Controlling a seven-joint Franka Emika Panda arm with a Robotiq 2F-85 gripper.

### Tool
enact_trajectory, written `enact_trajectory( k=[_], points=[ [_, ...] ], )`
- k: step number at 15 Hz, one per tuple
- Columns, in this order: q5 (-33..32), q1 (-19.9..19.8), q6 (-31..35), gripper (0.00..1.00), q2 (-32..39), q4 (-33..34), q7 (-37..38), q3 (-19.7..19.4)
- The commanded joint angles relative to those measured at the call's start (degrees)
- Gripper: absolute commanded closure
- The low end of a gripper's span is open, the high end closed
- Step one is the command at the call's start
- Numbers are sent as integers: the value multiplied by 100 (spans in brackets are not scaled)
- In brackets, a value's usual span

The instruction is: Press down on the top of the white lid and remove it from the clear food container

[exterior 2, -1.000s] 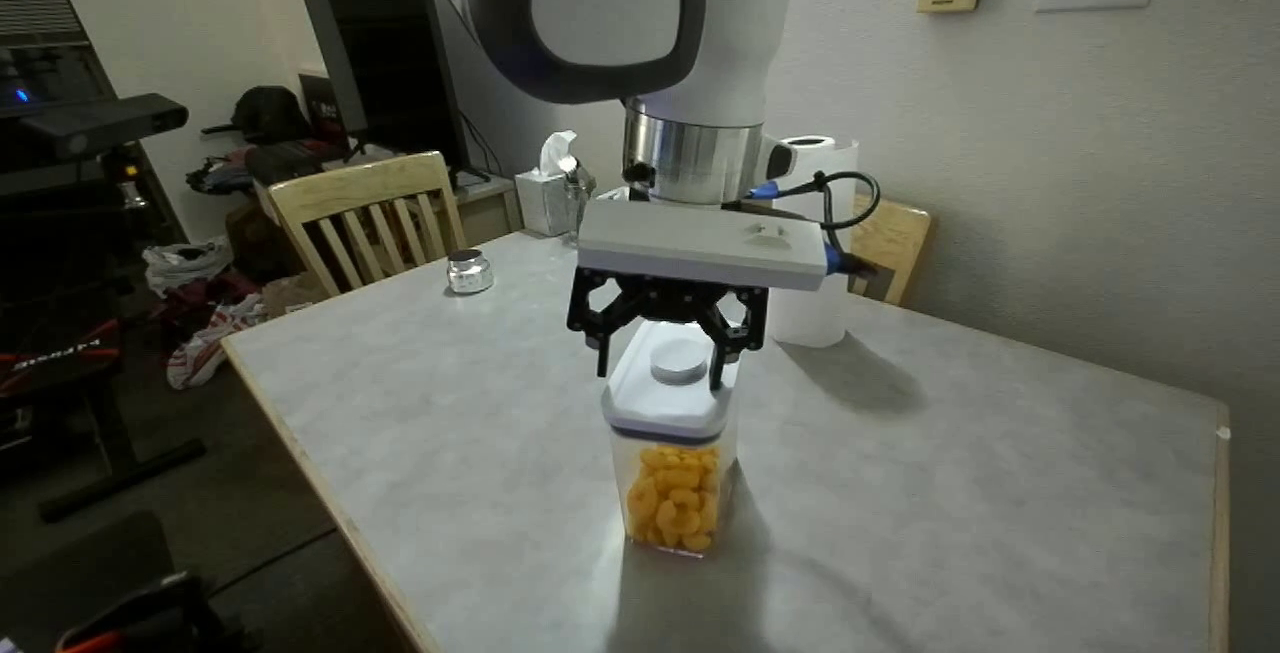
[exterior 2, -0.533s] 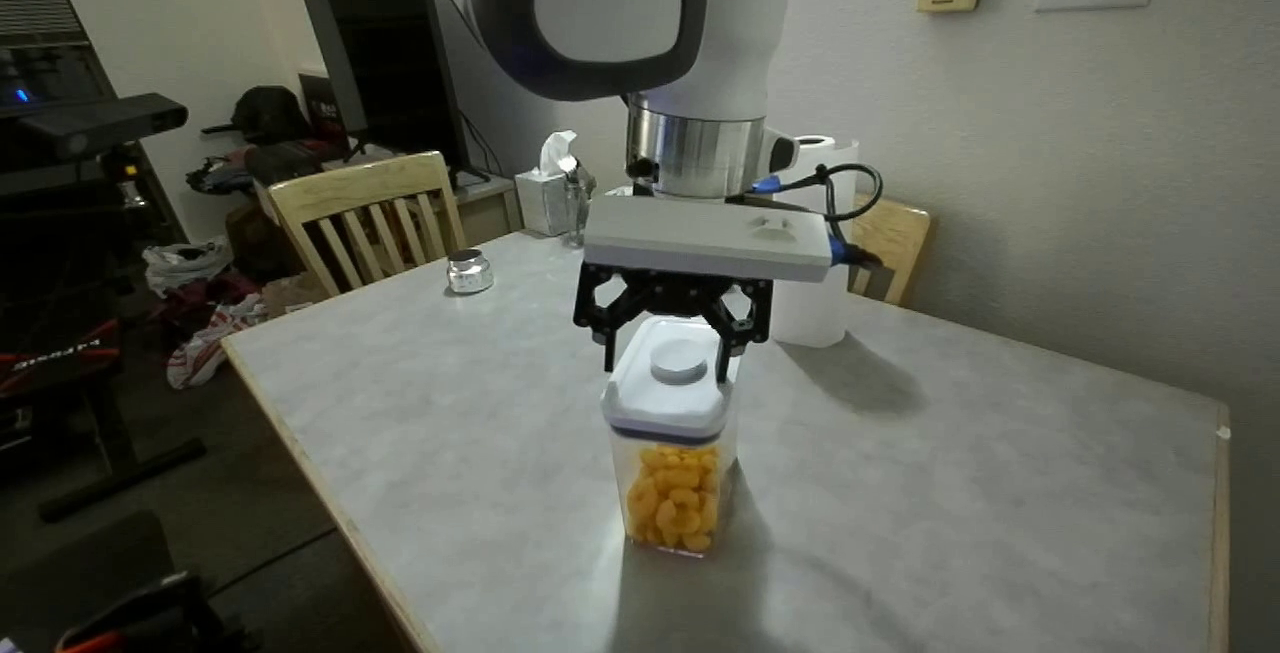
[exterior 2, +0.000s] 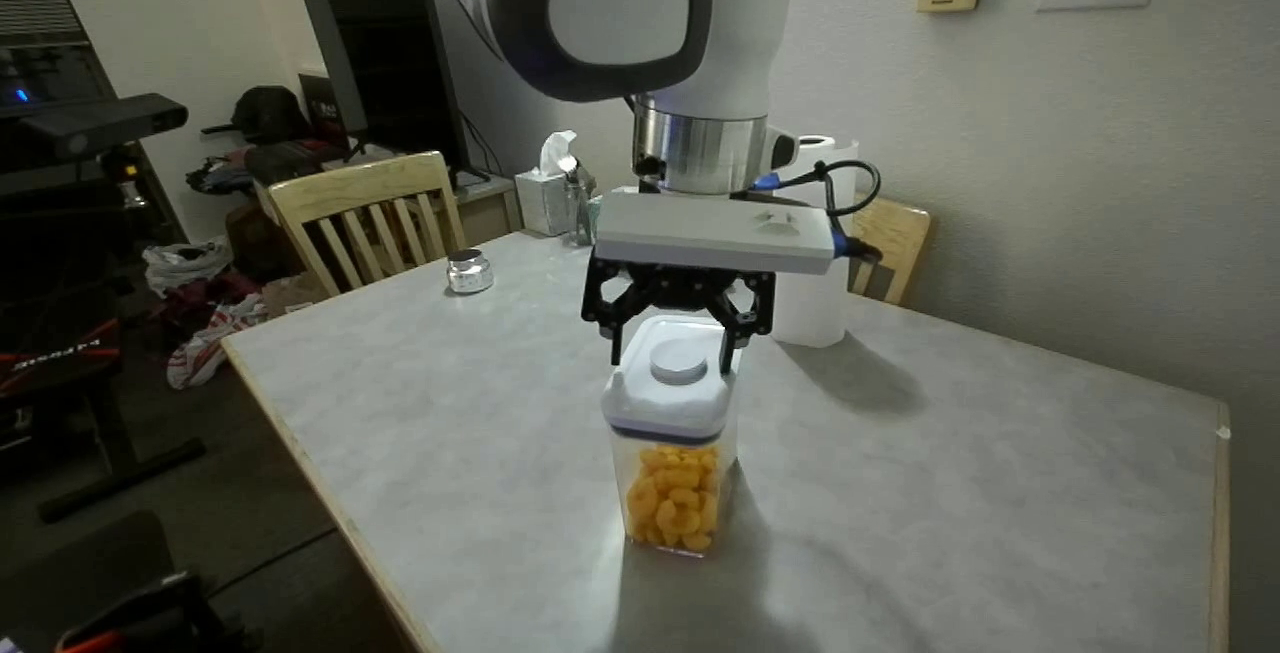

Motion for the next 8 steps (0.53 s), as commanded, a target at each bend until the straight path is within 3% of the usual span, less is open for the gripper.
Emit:
enact_trajectory(
  k=[1,3,4,6,8],
  points=[
    [-16,-17,61,0,235,239,-52,92],
    [-30,-17,54,3,273,291,-42,117],
    [-39,-17,56,26,291,316,-34,123],
    [-50,-17,47,31,298,347,-16,125],
    [-96,9,39,45,249,330,50,113]
  ],
)
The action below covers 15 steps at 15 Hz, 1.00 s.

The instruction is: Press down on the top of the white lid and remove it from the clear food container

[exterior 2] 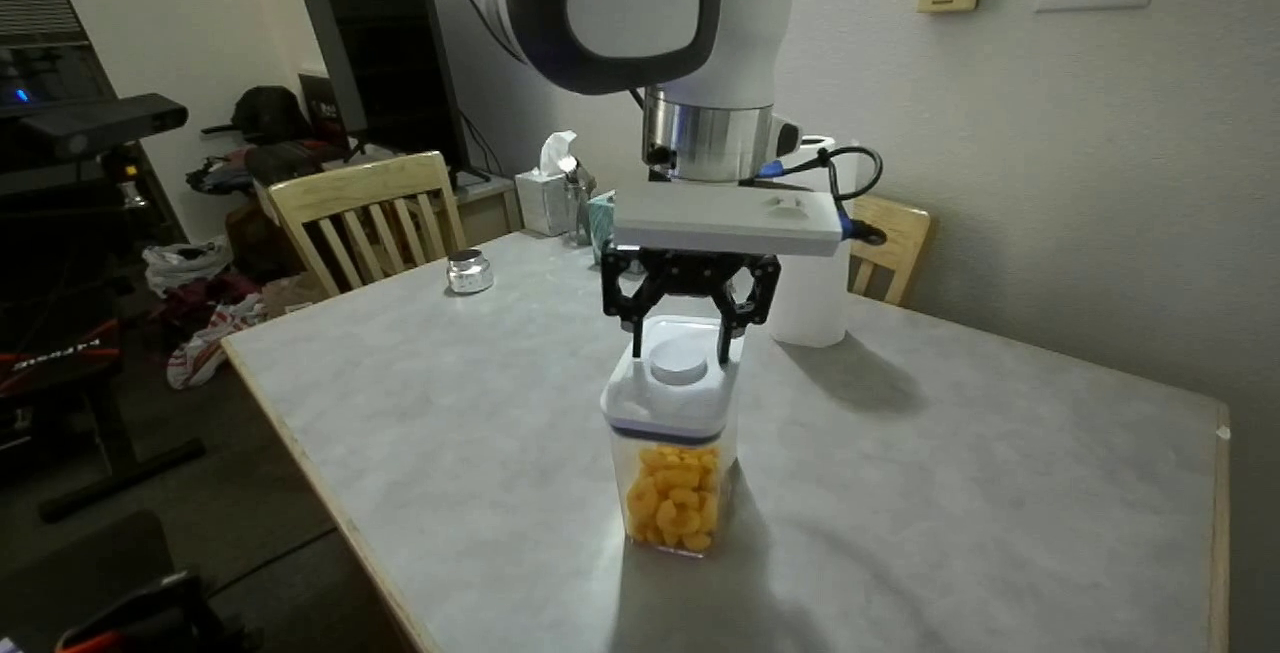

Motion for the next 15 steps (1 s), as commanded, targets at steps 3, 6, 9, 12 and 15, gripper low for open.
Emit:
enact_trajectory(
  k=[3,6,9,12,15],
  points=[
    [-147,36,-13,66,21,15,252,6],
    [-174,52,-3,72,-28,-29,468,-2],
    [-229,70,-10,72,-101,-39,703,-19],
    [-335,98,-52,72,-228,-66,887,-17],
    [-178,49,-93,72,-326,-79,831,59]
  ],
)
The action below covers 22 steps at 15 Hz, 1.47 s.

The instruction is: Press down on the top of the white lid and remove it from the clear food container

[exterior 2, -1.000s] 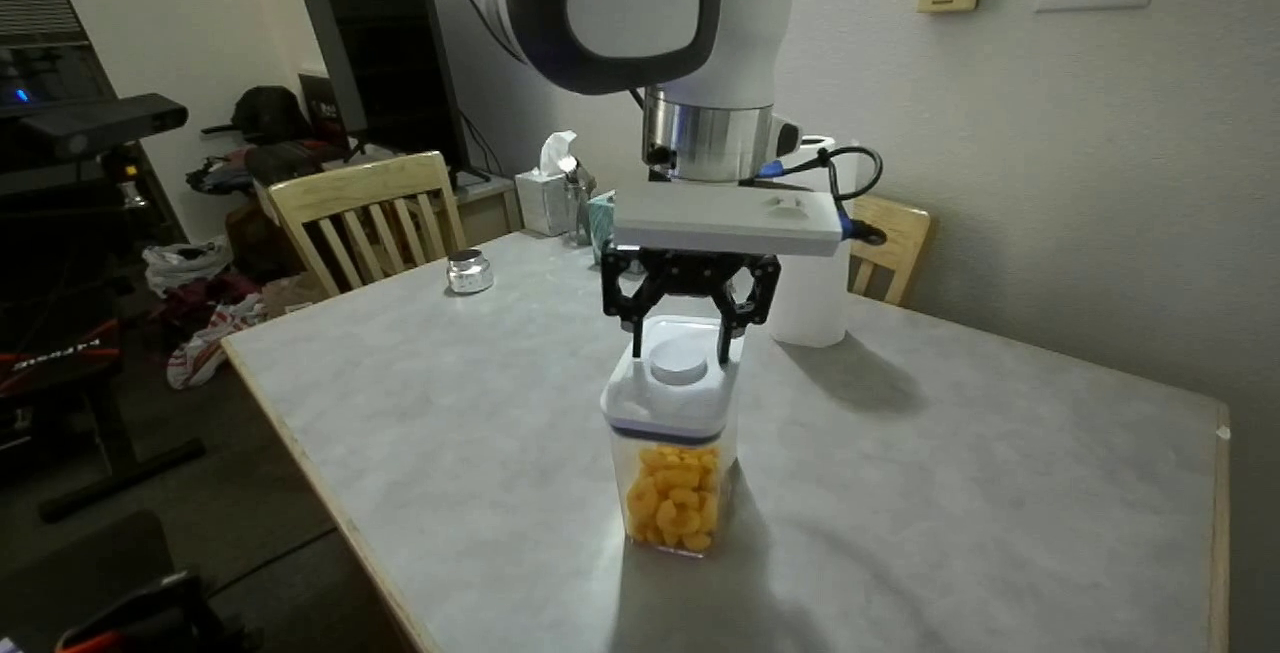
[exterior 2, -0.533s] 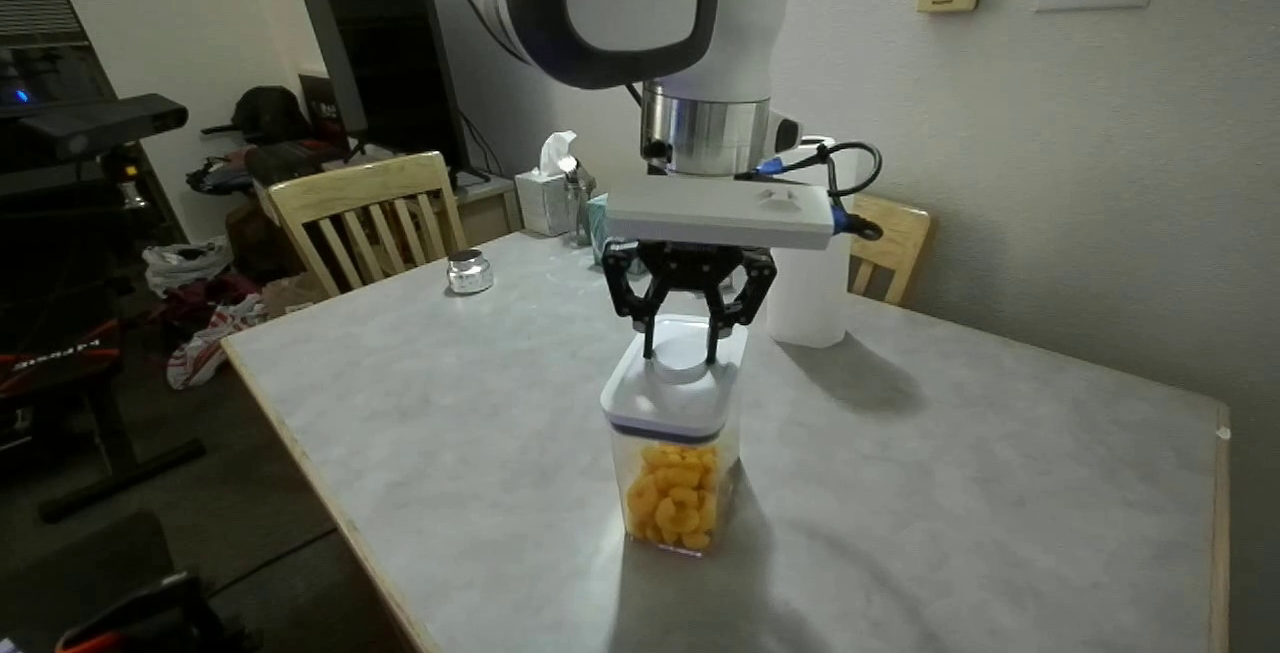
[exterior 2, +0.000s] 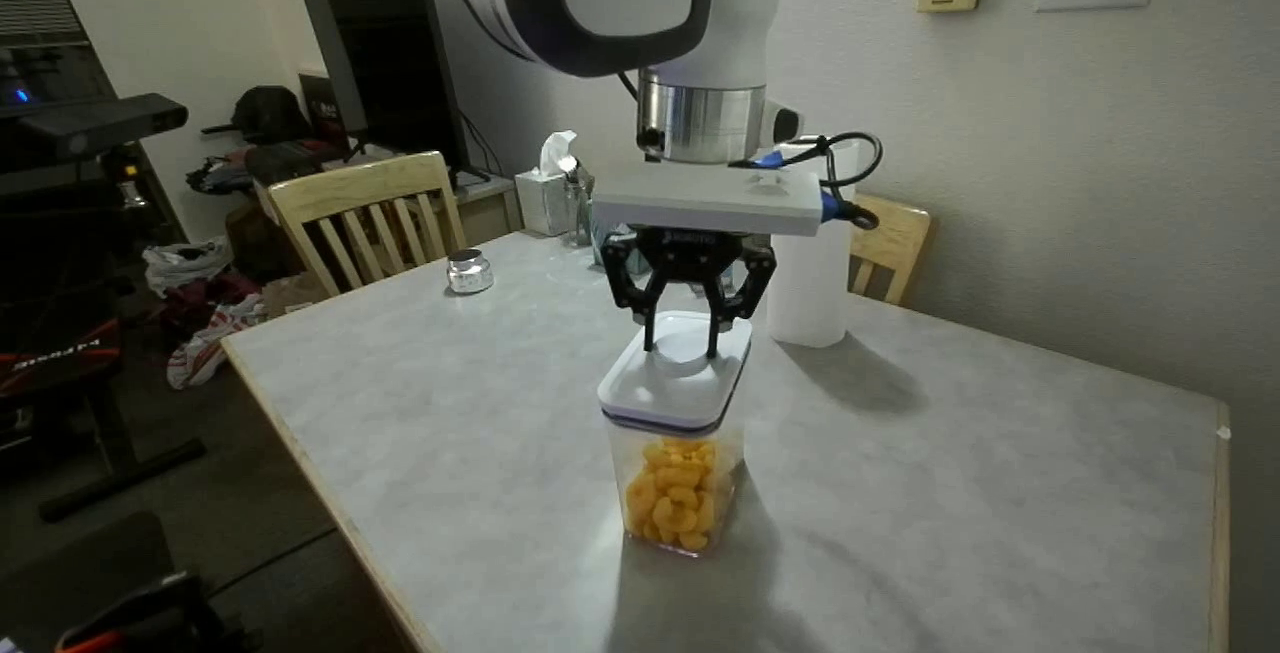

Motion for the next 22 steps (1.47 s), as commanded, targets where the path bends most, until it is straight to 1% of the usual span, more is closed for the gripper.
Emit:
enact_trajectory(
  k=[1,6,12,16,22],
  points=[
    [110,-38,-96,72,-288,-106,9,65],
    [448,-14,-142,72,-480,-132,19,117],
    [815,90,-148,72,-512,-141,59,245],
    [818,194,-175,72,-469,-104,164,311],
    [788,348,-273,72,-361,7,553,363]
  ],
)
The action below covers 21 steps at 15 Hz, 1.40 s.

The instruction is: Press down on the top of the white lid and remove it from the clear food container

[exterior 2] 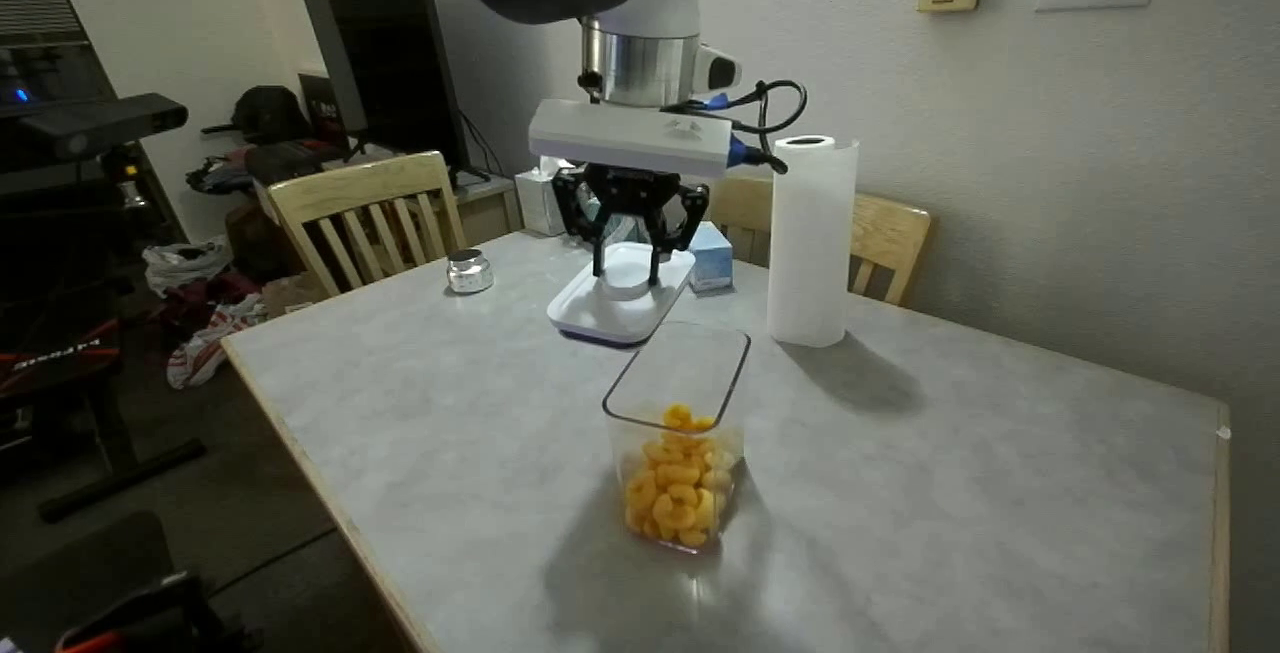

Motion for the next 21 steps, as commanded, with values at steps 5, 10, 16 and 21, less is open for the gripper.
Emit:
enact_trajectory(
  k=[5,10,16,21],
  points=[
    [71,142,-157,72,205,167,524,117],
    [118,170,-141,72,585,419,905,231],
    [11,166,-223,72,1073,818,1167,368],
    [-34,139,-267,72,1486,1061,1092,482]
  ],
)
